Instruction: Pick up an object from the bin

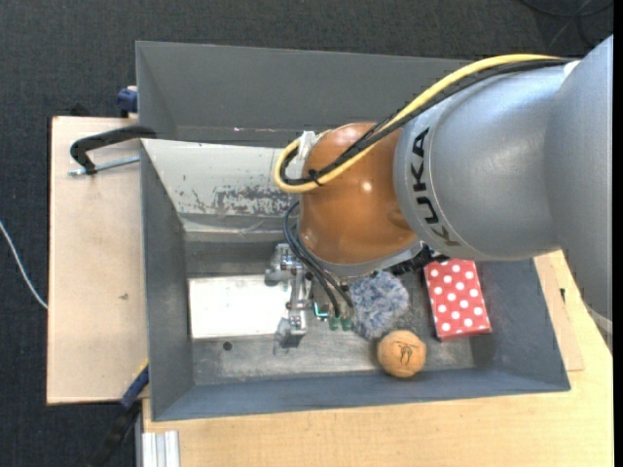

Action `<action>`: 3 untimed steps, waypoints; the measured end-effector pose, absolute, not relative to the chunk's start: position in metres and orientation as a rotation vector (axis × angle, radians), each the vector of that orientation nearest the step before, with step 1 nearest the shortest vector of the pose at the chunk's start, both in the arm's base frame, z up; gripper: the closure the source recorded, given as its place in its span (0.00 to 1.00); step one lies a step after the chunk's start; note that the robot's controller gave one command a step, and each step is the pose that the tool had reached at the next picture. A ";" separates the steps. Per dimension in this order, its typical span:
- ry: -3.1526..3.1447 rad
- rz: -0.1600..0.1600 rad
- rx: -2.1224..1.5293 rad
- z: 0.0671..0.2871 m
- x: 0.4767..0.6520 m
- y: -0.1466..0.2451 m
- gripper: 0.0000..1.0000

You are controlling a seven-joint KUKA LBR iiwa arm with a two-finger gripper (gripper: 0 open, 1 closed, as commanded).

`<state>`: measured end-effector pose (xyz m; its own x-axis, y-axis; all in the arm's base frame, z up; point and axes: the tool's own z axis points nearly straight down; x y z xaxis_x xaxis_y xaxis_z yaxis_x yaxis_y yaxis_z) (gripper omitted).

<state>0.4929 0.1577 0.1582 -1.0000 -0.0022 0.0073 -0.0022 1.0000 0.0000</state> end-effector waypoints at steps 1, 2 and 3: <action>-3.141 -0.002 0.000 0.162 0.495 0.157 0.00; -3.146 -0.003 0.120 0.092 0.534 0.089 0.00; -3.130 -0.003 0.274 0.106 0.565 0.067 0.00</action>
Offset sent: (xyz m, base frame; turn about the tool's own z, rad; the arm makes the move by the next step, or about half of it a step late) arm 0.0480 -0.0895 -0.0882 -0.0855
